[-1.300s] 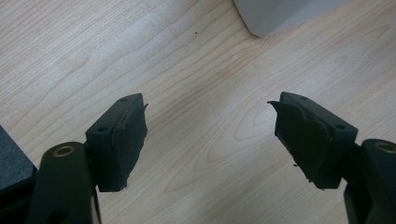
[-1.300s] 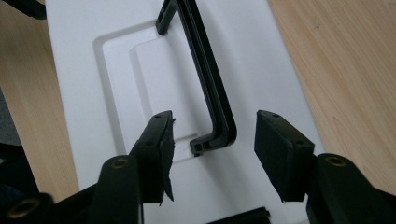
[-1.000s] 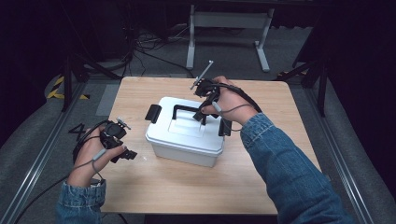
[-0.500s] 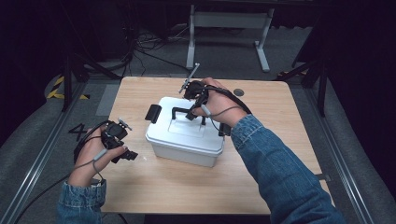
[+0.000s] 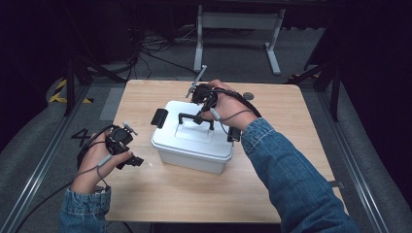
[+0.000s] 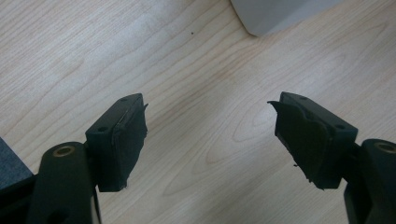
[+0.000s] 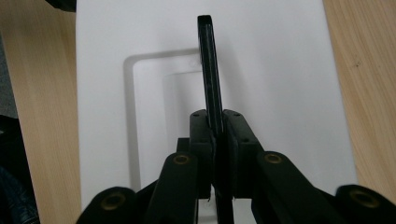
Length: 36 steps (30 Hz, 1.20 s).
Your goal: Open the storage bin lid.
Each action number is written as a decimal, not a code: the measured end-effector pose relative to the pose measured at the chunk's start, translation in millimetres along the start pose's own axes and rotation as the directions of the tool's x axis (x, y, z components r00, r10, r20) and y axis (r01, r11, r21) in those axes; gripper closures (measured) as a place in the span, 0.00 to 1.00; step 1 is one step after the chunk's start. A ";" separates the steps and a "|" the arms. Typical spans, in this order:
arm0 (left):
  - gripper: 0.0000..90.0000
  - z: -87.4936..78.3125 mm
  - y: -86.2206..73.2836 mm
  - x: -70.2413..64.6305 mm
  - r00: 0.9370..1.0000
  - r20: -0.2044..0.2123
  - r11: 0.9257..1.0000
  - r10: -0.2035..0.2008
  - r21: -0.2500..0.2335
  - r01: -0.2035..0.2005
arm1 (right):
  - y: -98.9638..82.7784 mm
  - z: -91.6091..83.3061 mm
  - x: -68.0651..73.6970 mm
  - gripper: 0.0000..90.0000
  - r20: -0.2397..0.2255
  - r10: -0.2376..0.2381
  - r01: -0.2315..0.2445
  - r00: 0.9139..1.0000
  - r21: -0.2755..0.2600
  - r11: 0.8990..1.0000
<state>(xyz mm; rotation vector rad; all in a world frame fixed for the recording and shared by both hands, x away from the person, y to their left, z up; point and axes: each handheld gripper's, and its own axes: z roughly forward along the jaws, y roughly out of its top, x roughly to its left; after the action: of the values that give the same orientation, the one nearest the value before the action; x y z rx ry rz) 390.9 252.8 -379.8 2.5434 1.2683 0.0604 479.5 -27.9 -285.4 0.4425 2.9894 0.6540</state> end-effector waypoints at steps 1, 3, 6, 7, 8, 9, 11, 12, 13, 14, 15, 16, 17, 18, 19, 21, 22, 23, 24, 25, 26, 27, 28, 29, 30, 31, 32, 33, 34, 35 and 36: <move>0.29 0.2 1.2 0.3 1.000 -0.010 1.000 0.011 0.000 -0.011 | 0.3 -0.7 0.2 0.93 0.001 -0.005 0.005 1.000 -0.002 1.000; 0.29 1.9 3.0 -0.3 1.000 0.001 1.000 0.013 0.002 -0.013 | 0.7 -3.2 0.8 0.93 0.007 -0.005 0.006 1.000 -0.009 1.000; 0.29 2.9 5.4 -1.2 1.000 0.007 1.000 0.014 0.009 -0.014 | -1.0 -7.9 -0.3 0.93 0.008 0.001 0.000 1.000 -0.026 1.000; 0.29 3.0 6.1 -1.1 1.000 0.009 1.000 0.017 0.008 -0.017 | -2.7 -12.1 -1.9 0.93 0.006 0.004 -0.004 1.000 -0.036 0.999; 0.29 3.0 6.6 -1.2 1.000 0.009 1.000 0.013 0.004 -0.013 | -2.7 -12.1 -1.9 0.93 0.006 0.004 -0.004 1.000 -0.036 0.999; 0.29 2.8 7.2 -0.8 1.000 0.007 1.000 0.018 0.004 -0.018 | -3.4 -14.6 -2.2 0.93 0.010 0.011 -0.010 1.000 -0.041 0.999; 0.29 3.3 8.6 -0.4 1.000 0.013 1.000 0.015 0.005 -0.015 | -4.5 -20.2 -2.9 0.94 -0.002 0.018 -0.018 1.000 -0.057 0.998; 0.29 3.2 10.0 0.1 1.000 0.009 1.000 0.012 0.005 -0.012 | -4.1 -26.3 -2.0 0.94 0.002 0.016 -0.016 1.000 -0.068 0.998; 0.29 3.2 10.0 0.1 1.000 0.009 1.000 0.012 0.005 -0.012 | -4.1 -26.3 -2.0 0.94 0.002 0.016 -0.016 1.000 -0.068 0.998; 0.29 3.5 10.6 0.2 1.000 0.008 1.000 0.014 0.002 -0.014 | -3.7 -29.4 -1.1 0.94 0.008 0.016 -0.015 1.000 -0.071 0.997; 0.29 3.8 11.3 0.1 1.000 0.007 1.000 0.017 0.002 -0.017 | -3.5 -32.4 -0.6 0.94 0.013 0.010 -0.009 1.000 -0.074 0.997; 0.29 4.2 11.4 -0.3 1.000 0.012 1.000 0.014 0.003 -0.014 | -3.5 -36.2 0.0 0.94 0.017 0.011 -0.009 1.000 -0.077 0.997; 0.29 4.5 11.6 -0.1 1.000 0.013 1.000 0.015 0.006 -0.015 | -3.8 -38.3 0.1 0.94 0.020 0.011 -0.009 1.000 -0.079 0.997; 0.29 4.5 11.7 0.4 1.000 0.008 1.000 0.019 0.004 -0.019 | -4.6 -41.7 -0.2 0.94 0.022 0.018 -0.016 1.000 -0.082 0.996; 0.29 4.3 11.7 0.5 1.000 0.006 1.000 0.018 0.002 -0.018 | -5.2 -43.6 -0.4 0.94 0.023 0.025 -0.023 0.999 -0.085 0.996; 0.29 4.3 11.0 0.4 1.000 0.014 1.000 0.018 0.004 -0.018 | -7.8 -49.1 -1.8 0.94 0.036 0.028 -0.025 0.999 -0.090 0.996; 0.29 3.9 11.1 1.1 1.000 0.008 1.000 0.024 0.004 -0.024 | -9.2 -51.4 -2.3 0.94 0.039 0.029 -0.026 0.999 -0.089 0.996; 0.29 3.5 11.1 1.6 1.000 0.007 1.000 0.022 0.000 -0.022 | -10.8 -53.7 -2.8 0.94 0.042 0.037 -0.033 0.998 -0.091 0.995; 0.29 3.5 11.0 1.5 1.000 0.008 1.000 0.018 0.000 -0.018 | -13.0 -56.5 -3.7 0.94 0.045 0.043 -0.038 0.998 -0.095 0.995; 0.29 3.7 11.1 1.5 1.000 0.006 1.000 0.021 0.002 -0.021 | -14.8 -58.7 -4.1 0.94 0.051 0.051 -0.046 0.997 -0.097 0.994; 0.29 3.9 11.2 1.3 1.000 0.007 1.000 0.022 0.003 -0.022 | -17.2 -61.5 -4.8 0.94 0.056 0.056 -0.050 0.997 -0.098 0.994; 0.29 3.9 11.2 1.3 1.000 0.007 1.000 0.022 0.003 -0.022 | -17.2 -61.5 -4.8 0.94 0.056 0.056 -0.050 0.997 -0.098 0.994; 0.29 4.0 11.4 0.9 1.000 0.012 1.000 0.014 0.004 -0.014 | -22.5 -67.0 -6.8 0.94 0.061 0.065 -0.058 0.996 -0.101 0.993; 0.29 4.2 11.6 0.8 1.000 0.011 1.000 0.013 0.004 -0.013 | -22.5 -67.0 -6.8 0.94 0.061 0.065 -0.058 0.996 -0.101 0.993; 0.29 4.5 11.6 0.8 1.000 0.009 1.000 0.013 0.004 -0.013 | -25.0 -69.2 -7.6 0.94 0.065 0.069 -0.063 0.995 -0.103 0.993; 0.29 4.7 11.5 0.8 1.000 0.009 1.000 0.013 0.005 -0.014 | -27.7 -71.5 -8.6 0.94 0.067 0.074 -0.067 0.995 -0.104 0.992; 0.29 5.1 11.4 1.2 1.000 0.011 1.000 0.012 0.005 -0.012 | -33.9 -75.9 -11.0 0.94 0.070 0.088 -0.080 0.994 -0.107 0.991; 0.29 5.3 11.3 1.2 1.000 0.011 1.000 0.010 0.005 -0.011 | -37.3 -78.1 -12.3 0.94 0.076 0.097 -0.088 0.992 -0.109 0.990; 0.29 5.3 11.3 1.2 1.000 0.011 1.000 0.010 0.005 -0.011 | -37.3 -78.1 -12.3 0.94 0.076 0.097 -0.088 0.992 -0.109 0.990; 0.29 5.4 11.2 1.3 1.000 0.011 1.000 0.010 0.005 -0.010 | -40.8 -80.2 -13.8 0.94 0.078 0.106 -0.097 0.991 -0.111 0.989; 0.29 5.4 11.1 1.4 1.000 0.014 1.000 0.009 0.008 -0.010 | -44.5 -82.1 -15.3 0.94 0.085 0.115 -0.105 0.990 -0.113 0.988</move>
<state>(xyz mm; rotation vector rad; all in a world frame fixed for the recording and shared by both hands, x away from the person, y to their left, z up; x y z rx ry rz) 401.3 246.4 -381.9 2.5526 1.2541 0.0399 473.5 -103.9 -229.5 0.6163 2.8437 0.7775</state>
